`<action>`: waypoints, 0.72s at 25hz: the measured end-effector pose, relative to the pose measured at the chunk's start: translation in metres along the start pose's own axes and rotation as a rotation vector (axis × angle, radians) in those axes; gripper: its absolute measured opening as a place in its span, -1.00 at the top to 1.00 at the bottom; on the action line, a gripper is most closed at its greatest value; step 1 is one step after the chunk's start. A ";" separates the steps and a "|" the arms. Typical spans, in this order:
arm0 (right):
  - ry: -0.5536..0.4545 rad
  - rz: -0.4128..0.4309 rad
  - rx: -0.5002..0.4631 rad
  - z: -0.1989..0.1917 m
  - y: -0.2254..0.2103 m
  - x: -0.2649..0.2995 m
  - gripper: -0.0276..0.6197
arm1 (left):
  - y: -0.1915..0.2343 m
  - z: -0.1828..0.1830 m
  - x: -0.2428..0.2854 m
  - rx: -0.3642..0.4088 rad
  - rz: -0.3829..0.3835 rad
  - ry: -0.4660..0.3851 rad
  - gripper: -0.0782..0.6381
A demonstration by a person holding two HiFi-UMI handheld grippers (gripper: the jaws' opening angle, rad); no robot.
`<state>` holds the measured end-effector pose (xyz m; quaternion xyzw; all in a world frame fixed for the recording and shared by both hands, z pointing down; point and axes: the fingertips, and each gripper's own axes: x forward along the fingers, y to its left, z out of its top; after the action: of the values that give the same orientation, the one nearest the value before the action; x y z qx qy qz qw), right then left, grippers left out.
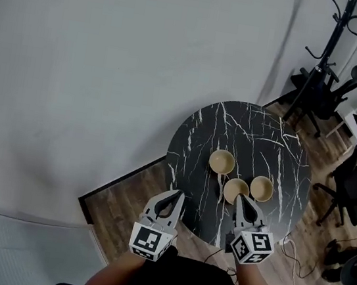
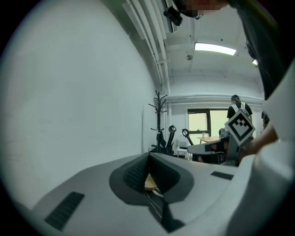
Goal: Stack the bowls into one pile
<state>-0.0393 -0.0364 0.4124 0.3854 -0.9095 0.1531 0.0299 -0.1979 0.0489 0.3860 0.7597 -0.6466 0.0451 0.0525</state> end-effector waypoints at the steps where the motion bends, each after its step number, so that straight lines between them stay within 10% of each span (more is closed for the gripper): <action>1: 0.002 -0.027 -0.009 -0.001 -0.003 0.004 0.89 | 0.008 -0.003 0.003 -0.003 -0.012 0.007 0.75; 18: 0.062 -0.378 -0.131 -0.018 -0.046 0.003 0.89 | 0.028 -0.036 0.069 -0.037 -0.283 0.069 0.75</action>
<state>-0.0102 -0.0630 0.4421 0.5417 -0.8275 0.0972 0.1113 -0.2144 -0.0183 0.4314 0.8401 -0.5317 0.0514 0.0943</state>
